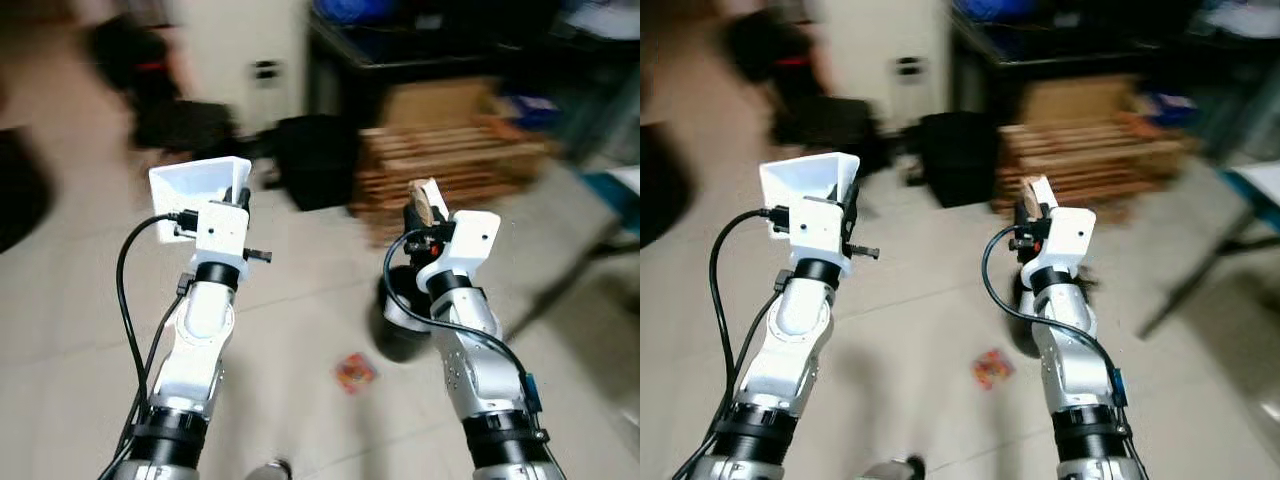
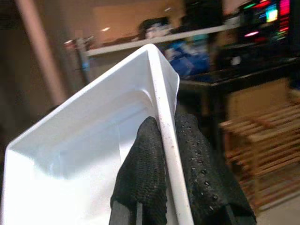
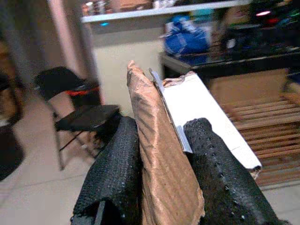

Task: Picking trash to rubbish bin

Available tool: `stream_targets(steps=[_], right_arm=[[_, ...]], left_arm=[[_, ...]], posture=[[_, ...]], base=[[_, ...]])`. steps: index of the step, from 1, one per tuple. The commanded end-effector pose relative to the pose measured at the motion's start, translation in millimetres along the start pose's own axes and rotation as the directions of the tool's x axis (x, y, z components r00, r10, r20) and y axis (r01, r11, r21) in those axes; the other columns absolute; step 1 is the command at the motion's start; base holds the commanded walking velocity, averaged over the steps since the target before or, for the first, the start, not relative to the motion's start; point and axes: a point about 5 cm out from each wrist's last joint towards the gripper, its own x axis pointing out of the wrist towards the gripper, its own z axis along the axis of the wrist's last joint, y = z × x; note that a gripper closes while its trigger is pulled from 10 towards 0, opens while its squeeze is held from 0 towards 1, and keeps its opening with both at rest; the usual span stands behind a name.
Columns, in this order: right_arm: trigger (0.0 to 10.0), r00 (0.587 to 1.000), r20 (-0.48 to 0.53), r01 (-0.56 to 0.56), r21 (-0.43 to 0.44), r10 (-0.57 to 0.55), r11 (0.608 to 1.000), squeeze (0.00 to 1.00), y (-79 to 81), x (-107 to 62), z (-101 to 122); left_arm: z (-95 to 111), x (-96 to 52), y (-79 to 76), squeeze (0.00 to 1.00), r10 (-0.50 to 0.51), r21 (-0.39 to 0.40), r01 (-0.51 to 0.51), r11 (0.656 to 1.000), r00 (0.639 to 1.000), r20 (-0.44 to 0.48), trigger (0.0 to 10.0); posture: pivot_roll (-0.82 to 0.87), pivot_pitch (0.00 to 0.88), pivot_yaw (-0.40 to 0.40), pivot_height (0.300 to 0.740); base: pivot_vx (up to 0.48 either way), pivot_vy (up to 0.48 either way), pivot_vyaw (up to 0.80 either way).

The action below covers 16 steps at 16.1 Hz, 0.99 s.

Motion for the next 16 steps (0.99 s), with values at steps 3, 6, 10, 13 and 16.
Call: stream_targets(steps=[3, 6, 10, 13, 16], right_arm=[[10.0, 1.000, -0.012, -0.003, -0.004, 0.003, 1.000, 0.00, -1.4, 1.4, -0.6], [10.0, 1.000, 0.002, -0.010, 0.005, 0.010, 1.000, 0.00, 0.3, 2.4, 1.1], [10.0, 1.000, -0.005, -0.017, 0.018, 0.017, 1.000, 0.00, 2.0, 2.8, -0.3], [10.0, 1.000, -0.010, -0.027, 0.015, 0.027, 1.000, 0.00, 4.1, 3.3, -1.5], [10.0, 1.000, -0.009, -0.027, 0.009, 0.027, 1.000, 0.00, 3.5, 3.4, -1.3]], left_arm=[[2.0, 0.3, -3.0, 0.00, -0.004, 0.000, 0.004, 1.000, 1.000, 0.007, 10.0], [1.0, 0.2, -3.4, 0.00, -0.006, -0.002, 0.006, 1.000, 1.000, 0.003, 10.0], [1.8, 1.1, -4.3, 0.00, -0.010, -0.005, 0.010, 1.000, 1.000, 0.007, 10.0], [1.6, 1.6, -3.3, 0.00, -0.007, -0.002, 0.007, 1.000, 1.000, 0.009, 10.0], [2.3, 2.3, -3.8, 0.00, -0.009, -0.002, 0.009, 1.000, 1.000, 0.012, 10.0]], posture=[[0.03, 0.043, -0.052, 0.740], [0.02, 0.043, -0.053, 0.740], [0.03, 0.043, -0.047, 0.740], [0.03, 0.040, -0.046, 0.740], [0.03, 0.035, -0.044, 0.740]], base=[[0.000, 0.000, 0.80], [0.000, 0.000, 0.72], [0.000, 0.000, 0.00], [0.000, 0.000, 0.00], [0.000, 0.000, 0.00]])
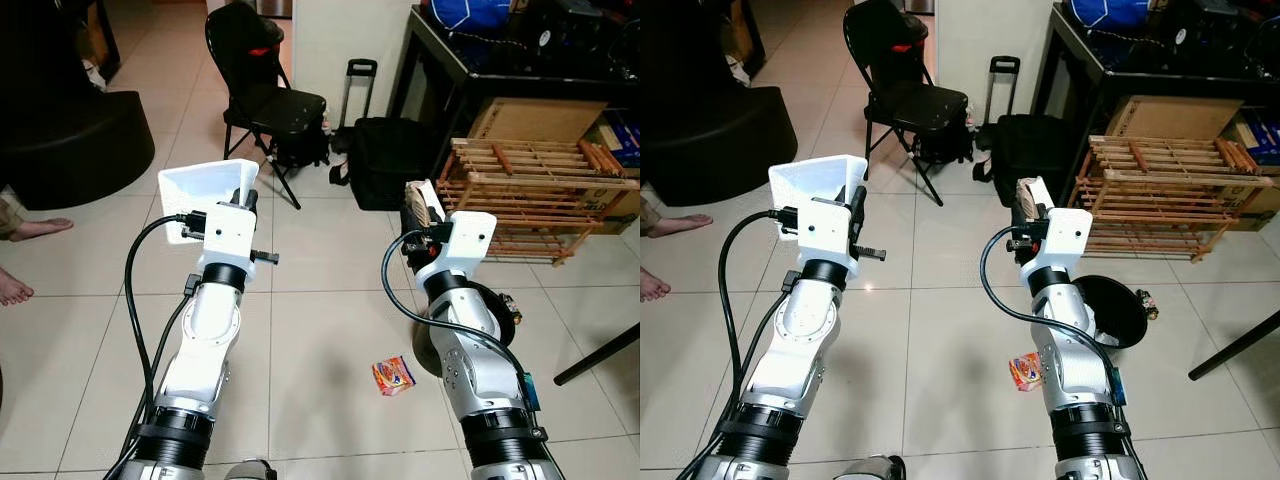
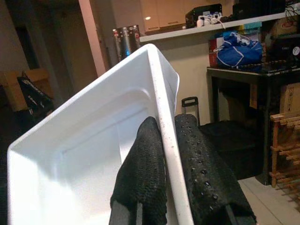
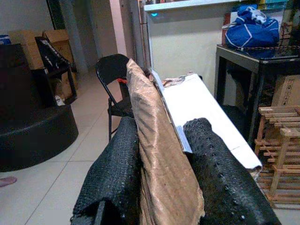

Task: Picking trash to rubbish bin

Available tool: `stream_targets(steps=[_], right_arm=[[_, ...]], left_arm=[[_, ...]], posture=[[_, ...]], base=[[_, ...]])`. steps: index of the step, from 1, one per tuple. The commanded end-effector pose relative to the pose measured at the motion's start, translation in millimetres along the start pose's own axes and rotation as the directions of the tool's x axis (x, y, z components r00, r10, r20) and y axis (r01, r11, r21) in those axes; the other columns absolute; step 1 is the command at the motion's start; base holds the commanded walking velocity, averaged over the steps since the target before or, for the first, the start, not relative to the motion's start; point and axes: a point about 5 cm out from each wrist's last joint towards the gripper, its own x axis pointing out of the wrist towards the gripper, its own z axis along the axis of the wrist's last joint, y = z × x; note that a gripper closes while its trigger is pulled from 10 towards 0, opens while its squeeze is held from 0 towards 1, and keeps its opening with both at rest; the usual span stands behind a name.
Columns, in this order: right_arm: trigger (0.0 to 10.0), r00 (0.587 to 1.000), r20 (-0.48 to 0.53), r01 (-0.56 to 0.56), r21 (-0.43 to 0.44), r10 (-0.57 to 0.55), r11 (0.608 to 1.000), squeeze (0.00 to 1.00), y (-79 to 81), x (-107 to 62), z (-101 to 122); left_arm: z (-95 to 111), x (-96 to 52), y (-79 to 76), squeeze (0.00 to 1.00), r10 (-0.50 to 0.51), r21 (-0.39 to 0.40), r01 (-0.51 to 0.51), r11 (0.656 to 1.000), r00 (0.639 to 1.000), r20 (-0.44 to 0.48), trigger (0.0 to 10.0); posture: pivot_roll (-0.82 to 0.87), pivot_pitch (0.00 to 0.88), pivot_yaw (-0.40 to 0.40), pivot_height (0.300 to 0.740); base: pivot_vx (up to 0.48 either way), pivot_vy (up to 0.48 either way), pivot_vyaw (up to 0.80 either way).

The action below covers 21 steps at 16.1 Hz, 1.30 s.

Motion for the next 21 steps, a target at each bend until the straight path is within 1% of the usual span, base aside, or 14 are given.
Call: stream_targets(steps=[1, 3, 6, 13, 15, 16, 21], right_arm=[[10.0, 1.000, 0.006, -0.008, -0.011, 0.008, 1.000, 0.00, -0.3, 2.2, 2.3], [10.0, 1.000, 0.000, -0.013, -0.025, 0.013, 1.000, 0.00, 0.6, 2.0, 1.6], [10.0, 1.000, 0.002, -0.015, -0.015, 0.015, 1.000, 0.00, 0.7, 1.5, 1.2], [10.0, 1.000, 0.000, 0.000, -0.002, 0.000, 1.000, 0.00, -1.8, 2.4, 0.6], [10.0, 1.000, -0.004, -0.001, -0.001, 0.001, 1.000, 0.00, -1.7, 2.9, 0.2], [10.0, 1.000, -0.004, -0.002, -0.001, 0.002, 1.000, 0.00, -1.4, 3.5, 0.5], [10.0, 1.000, -0.008, -0.002, 0.003, 0.002, 1.000, 0.00, -1.0, 4.0, -0.6]], left_arm=[[1.8, 1.8, -0.8, 0.00, 0.000, 0.002, 0.000, 1.000, 1.000, 0.010, 10.0], [1.6, 1.5, -1.0, 0.00, 0.000, 0.002, 0.000, 1.000, 1.000, 0.011, 10.0], [0.8, 1.3, -0.9, 0.00, 0.001, 0.001, -0.001, 1.000, 1.000, 0.007, 10.0], [-4.1, 0.1, -1.0, 0.00, 0.006, -0.003, -0.006, 1.000, 1.000, -0.018, 10.0], [-5.2, 0.3, -0.3, 0.00, 0.013, -0.019, -0.014, 1.000, 1.000, -0.026, 10.0], [-5.7, 0.9, 0.1, 0.00, 0.015, -0.029, -0.016, 0.999, 0.999, -0.031, 10.0], [-4.4, 2.2, 2.4, 0.00, 0.023, -0.023, -0.024, 0.999, 0.999, -0.028, 10.0]], posture=[[0.03, 0.035, -0.044, 0.740], [0.03, 0.028, -0.043, 0.740], [0.03, 0.021, -0.046, 0.740], [0.02, 0.028, -0.048, 0.740], [0.02, 0.030, -0.048, 0.740], [0.02, 0.032, -0.046, 0.740], [0.04, 0.038, -0.048, 0.740]], base=[[0.000, 0.000, 0.00], [0.000, 0.000, 0.80], [0.000, 0.000, 0.80], [0.000, 0.000, 0.00], [0.000, 0.000, 0.00], [0.000, 0.368, 0.00], [0.000, 0.457, 0.00]])
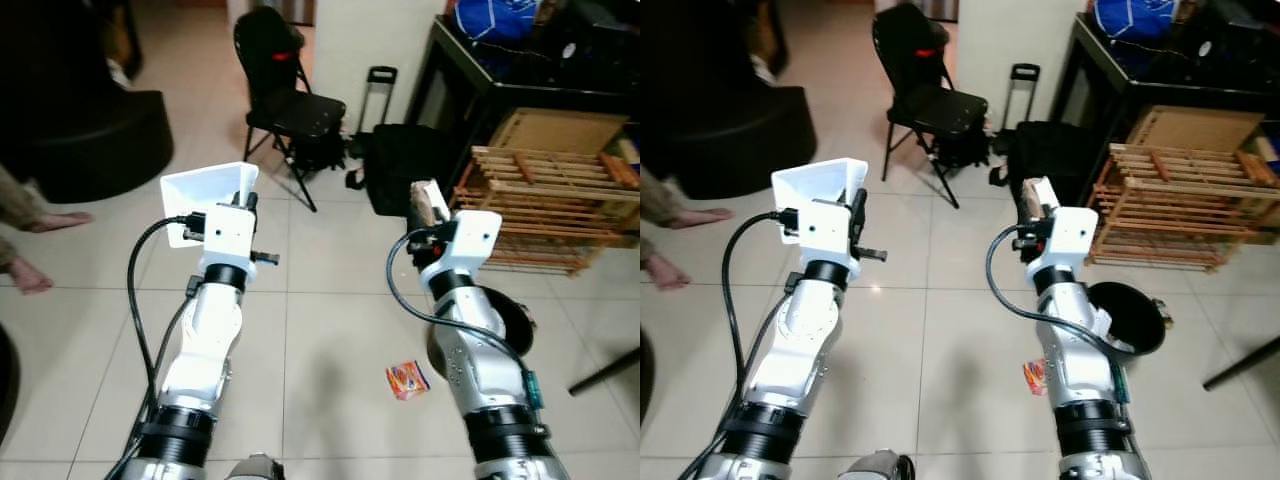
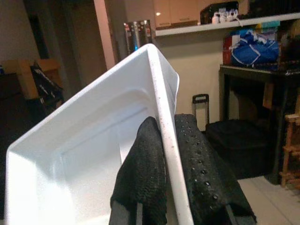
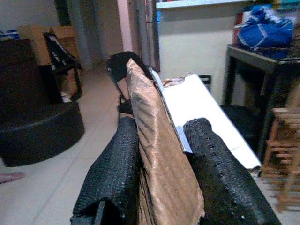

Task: Picking trash to rubbish bin

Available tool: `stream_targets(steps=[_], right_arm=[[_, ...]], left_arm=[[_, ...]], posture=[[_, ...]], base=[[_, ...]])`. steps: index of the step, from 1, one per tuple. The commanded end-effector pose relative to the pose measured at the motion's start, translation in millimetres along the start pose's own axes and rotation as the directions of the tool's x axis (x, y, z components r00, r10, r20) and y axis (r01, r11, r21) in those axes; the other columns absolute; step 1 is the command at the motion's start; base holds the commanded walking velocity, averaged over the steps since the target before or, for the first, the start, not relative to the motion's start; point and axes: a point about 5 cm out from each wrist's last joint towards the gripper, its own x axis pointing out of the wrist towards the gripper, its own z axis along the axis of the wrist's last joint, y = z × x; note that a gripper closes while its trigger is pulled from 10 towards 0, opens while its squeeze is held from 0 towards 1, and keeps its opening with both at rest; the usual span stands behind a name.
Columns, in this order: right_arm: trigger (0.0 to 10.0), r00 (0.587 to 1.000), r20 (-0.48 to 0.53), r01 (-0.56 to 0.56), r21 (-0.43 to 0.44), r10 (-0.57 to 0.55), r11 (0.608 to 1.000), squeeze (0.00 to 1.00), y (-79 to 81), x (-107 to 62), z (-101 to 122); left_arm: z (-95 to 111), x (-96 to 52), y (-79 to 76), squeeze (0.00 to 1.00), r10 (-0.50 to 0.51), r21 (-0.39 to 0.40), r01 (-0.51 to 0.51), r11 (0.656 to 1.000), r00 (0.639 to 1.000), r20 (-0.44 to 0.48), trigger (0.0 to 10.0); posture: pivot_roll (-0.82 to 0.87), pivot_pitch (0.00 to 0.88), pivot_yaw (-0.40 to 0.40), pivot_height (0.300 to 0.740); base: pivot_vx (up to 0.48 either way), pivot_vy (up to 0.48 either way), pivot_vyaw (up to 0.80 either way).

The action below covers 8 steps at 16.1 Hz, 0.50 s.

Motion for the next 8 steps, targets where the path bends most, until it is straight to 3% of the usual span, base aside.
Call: stream_targets(steps=[1, 2, 6, 8], right_arm=[[10.0, 1.000, 0.002, 0.014, -0.005, -0.014, 1.000, 0.00, -6.1, -0.5, 1.2], [10.0, 1.000, 0.003, 0.014, -0.004, -0.014, 1.000, 0.00, -6.1, -0.5, 1.2], [10.0, 1.000, 0.000, 0.013, -0.005, -0.013, 1.000, 0.00, -6.1, -1.1, 0.6], [10.0, 1.000, -0.001, 0.012, -0.007, -0.012, 1.000, 0.00, -6.0, -1.2, 0.3]], left_arm=[[2.3, 1.8, -2.3, 0.00, 0.005, -0.011, -0.005, 1.000, 1.000, 0.004, 10.0], [2.7, 1.7, -2.4, 0.00, 0.003, -0.014, -0.003, 1.000, 1.000, 0.009, 10.0], [2.7, 1.1, -5.9, 0.00, -0.016, 0.046, 0.016, 0.999, 1.000, 0.013, 10.0], [1.2, 1.2, -4.6, 0.00, -0.010, 0.048, 0.010, 0.999, 1.000, 0.006, 10.0]], posture=[[0.04, 0.038, -0.048, 0.740], [0.04, 0.038, -0.048, 0.740], [0.03, 0.041, -0.047, 0.740], [0.03, 0.042, -0.049, 0.740]], base=[[0.000, 0.480, 0.00], [0.000, 0.394, 0.00], [0.000, 0.000, 0.00], [0.000, -0.480, 0.00]])
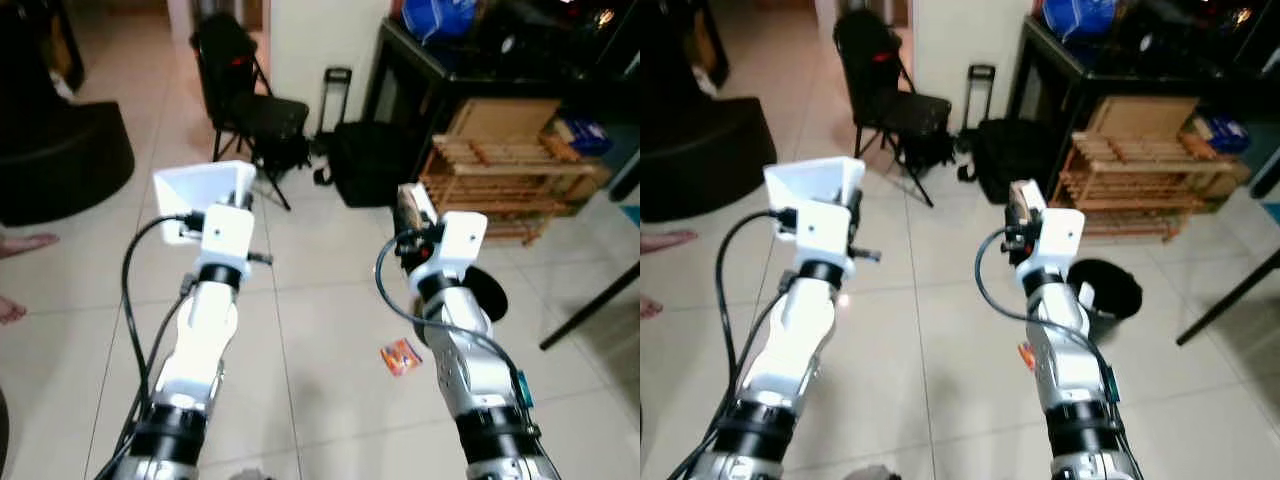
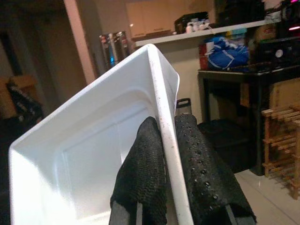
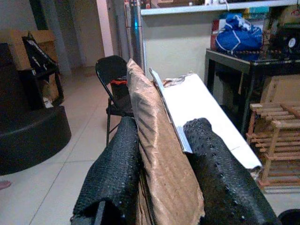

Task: Picking trash to rubbish bin

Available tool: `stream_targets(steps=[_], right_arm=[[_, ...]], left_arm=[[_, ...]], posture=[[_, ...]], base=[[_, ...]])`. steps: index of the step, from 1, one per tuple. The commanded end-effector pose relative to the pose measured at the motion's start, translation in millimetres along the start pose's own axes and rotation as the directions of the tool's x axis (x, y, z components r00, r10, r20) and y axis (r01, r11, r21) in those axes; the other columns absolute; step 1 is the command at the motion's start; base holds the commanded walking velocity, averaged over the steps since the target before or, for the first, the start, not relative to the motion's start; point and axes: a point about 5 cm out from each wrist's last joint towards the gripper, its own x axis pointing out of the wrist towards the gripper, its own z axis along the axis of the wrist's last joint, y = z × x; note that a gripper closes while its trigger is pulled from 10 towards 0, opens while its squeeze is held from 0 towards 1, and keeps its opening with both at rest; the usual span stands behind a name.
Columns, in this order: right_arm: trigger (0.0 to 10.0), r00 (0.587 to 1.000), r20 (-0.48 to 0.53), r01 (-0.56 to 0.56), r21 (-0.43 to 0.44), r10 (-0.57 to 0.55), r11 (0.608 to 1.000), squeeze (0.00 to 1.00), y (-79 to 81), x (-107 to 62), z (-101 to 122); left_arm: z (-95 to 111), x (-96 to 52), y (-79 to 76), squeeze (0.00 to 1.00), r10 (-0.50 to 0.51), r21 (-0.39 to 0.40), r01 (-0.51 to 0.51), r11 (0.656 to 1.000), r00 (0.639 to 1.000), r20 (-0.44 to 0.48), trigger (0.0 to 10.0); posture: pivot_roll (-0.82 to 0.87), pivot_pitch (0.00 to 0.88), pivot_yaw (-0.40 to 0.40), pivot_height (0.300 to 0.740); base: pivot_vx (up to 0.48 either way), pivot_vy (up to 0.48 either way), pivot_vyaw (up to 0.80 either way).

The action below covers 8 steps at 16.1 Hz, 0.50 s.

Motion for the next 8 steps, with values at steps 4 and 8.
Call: stream_targets(steps=[4, 8], right_arm=[[10.0, 1.000, 0.008, 0.011, -0.011, -0.011, 1.000, 0.00, -5.8, -0.2, 2.9], [10.0, 1.000, 0.008, 0.009, -0.017, -0.009, 1.000, 0.00, -5.8, -0.3, 3.1]], left_arm=[[1.7, 0.8, -4.7, 0.00, 0.001, -0.008, -0.001, 1.000, 1.000, 0.003, 10.0], [2.3, 1.1, -4.0, 0.00, 0.006, -0.011, -0.006, 1.000, 1.000, 0.005, 10.0]], posture=[[0.03, 0.040, -0.050, 0.740], [0.03, 0.041, -0.050, 0.740]], base=[[0.000, -0.480, 0.00], [0.000, -0.480, 0.00]])
